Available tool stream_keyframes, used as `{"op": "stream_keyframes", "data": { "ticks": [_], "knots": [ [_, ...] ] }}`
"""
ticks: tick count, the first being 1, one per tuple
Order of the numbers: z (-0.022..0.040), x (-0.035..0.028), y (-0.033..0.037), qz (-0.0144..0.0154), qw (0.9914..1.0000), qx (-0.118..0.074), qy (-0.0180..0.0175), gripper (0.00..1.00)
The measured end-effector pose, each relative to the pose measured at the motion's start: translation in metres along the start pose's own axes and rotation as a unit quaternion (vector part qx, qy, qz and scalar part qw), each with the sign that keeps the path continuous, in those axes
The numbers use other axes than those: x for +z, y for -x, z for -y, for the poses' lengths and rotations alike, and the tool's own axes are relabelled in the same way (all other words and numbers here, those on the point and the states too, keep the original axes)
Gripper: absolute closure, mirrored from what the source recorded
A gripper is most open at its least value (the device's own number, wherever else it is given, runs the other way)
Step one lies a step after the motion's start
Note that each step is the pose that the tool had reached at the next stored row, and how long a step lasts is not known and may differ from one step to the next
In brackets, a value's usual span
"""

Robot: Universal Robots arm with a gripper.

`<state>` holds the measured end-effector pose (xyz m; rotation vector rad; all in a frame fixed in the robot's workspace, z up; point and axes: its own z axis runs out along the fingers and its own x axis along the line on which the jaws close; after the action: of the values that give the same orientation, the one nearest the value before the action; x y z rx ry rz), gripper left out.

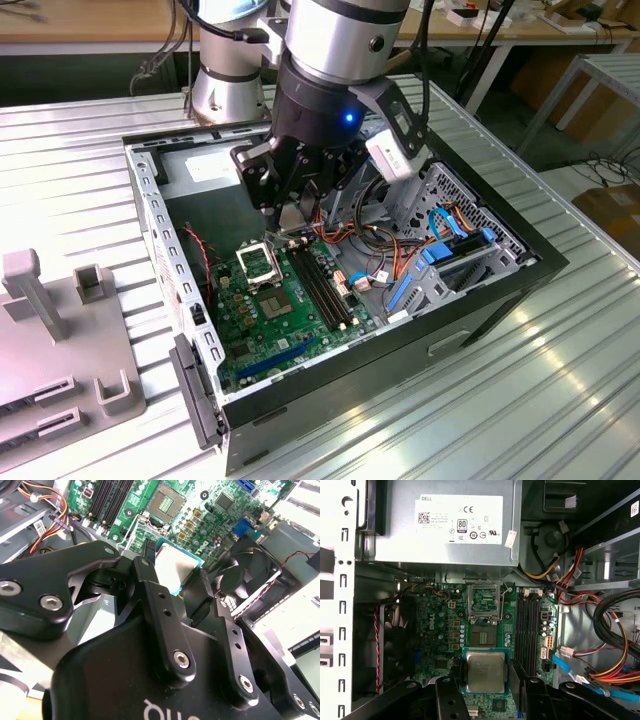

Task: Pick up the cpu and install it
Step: 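Pick up the cpu and move it towards the insertion slot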

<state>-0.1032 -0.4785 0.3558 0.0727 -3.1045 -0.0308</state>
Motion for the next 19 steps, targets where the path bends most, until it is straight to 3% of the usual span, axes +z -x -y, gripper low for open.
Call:
{"op": "stream_keyframes", "data": {
  "ticks": [19],
  "knots": [
    [0.0004, 0.0060, 0.0001, 0.0000, 1.00000, 0.000, 0.0000, 0.53]
  ]
}}
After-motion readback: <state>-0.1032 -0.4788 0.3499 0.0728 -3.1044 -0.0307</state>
